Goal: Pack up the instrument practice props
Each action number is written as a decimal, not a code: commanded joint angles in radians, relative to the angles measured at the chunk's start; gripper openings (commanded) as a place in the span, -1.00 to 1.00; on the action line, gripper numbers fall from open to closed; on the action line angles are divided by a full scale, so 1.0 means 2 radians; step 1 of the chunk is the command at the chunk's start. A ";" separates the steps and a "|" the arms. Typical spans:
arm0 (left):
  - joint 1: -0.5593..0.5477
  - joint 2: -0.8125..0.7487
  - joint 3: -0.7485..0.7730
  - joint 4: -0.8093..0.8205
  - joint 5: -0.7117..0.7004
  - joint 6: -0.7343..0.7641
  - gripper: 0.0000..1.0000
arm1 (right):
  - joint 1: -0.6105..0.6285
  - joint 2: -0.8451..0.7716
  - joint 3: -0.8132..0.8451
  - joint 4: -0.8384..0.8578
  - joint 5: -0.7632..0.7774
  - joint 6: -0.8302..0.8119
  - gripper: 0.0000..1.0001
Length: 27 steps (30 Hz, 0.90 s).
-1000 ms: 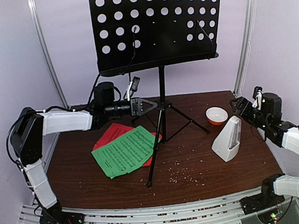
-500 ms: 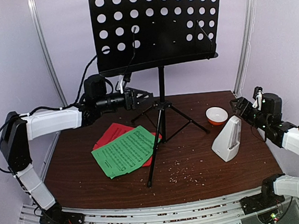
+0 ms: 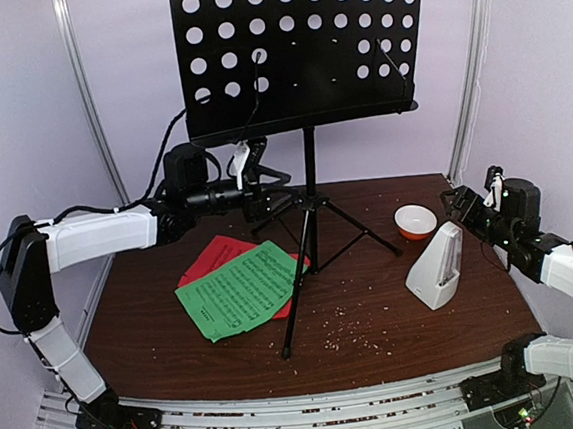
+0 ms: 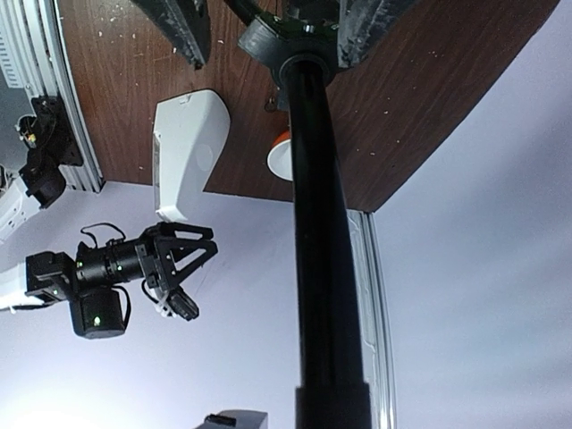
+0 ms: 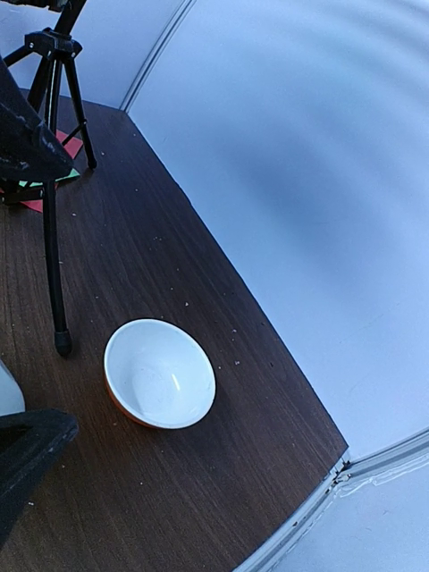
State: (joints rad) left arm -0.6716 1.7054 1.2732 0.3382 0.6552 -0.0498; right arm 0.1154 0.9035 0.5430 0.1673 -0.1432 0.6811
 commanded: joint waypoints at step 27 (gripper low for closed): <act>-0.011 0.059 0.029 -0.028 -0.033 0.094 -0.13 | -0.003 0.010 -0.003 0.009 -0.005 -0.001 0.80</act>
State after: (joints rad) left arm -0.6884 1.7947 1.3037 0.2859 0.6216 0.1211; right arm 0.1154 0.9176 0.5430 0.1677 -0.1432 0.6804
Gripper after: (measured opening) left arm 0.442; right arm 0.903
